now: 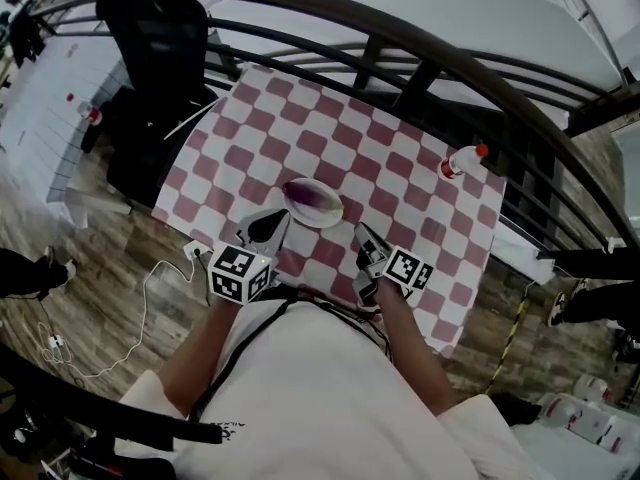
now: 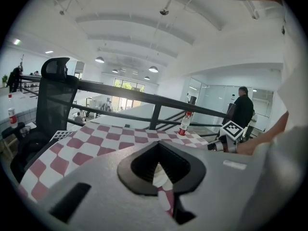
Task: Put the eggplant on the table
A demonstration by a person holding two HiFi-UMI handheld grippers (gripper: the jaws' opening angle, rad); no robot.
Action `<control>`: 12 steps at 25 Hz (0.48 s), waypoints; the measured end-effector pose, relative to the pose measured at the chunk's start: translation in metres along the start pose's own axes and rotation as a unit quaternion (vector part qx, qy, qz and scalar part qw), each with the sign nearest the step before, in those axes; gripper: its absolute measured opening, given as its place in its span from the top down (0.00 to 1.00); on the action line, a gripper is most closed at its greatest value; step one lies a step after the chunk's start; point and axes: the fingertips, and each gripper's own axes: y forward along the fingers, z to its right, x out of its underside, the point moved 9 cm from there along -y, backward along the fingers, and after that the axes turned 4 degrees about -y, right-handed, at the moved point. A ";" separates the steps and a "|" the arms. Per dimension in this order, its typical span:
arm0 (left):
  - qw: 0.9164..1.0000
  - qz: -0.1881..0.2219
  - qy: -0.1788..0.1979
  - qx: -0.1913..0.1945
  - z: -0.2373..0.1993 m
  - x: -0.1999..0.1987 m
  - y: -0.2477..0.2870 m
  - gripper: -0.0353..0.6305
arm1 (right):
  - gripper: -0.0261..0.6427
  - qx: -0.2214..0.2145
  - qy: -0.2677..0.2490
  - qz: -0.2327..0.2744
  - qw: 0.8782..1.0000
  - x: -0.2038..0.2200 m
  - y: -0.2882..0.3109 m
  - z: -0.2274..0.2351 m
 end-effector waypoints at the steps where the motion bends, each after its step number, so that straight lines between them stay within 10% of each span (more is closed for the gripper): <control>1: 1.000 0.003 0.001 0.001 0.002 -0.001 -0.001 0.94 | 0.95 -0.004 -0.007 0.007 1.000 -0.003 -0.005 -0.005; 12: 0.999 0.034 0.002 0.007 0.026 -0.014 -0.012 0.94 | 0.95 -0.042 -0.099 0.065 0.992 -0.032 -0.061 -0.061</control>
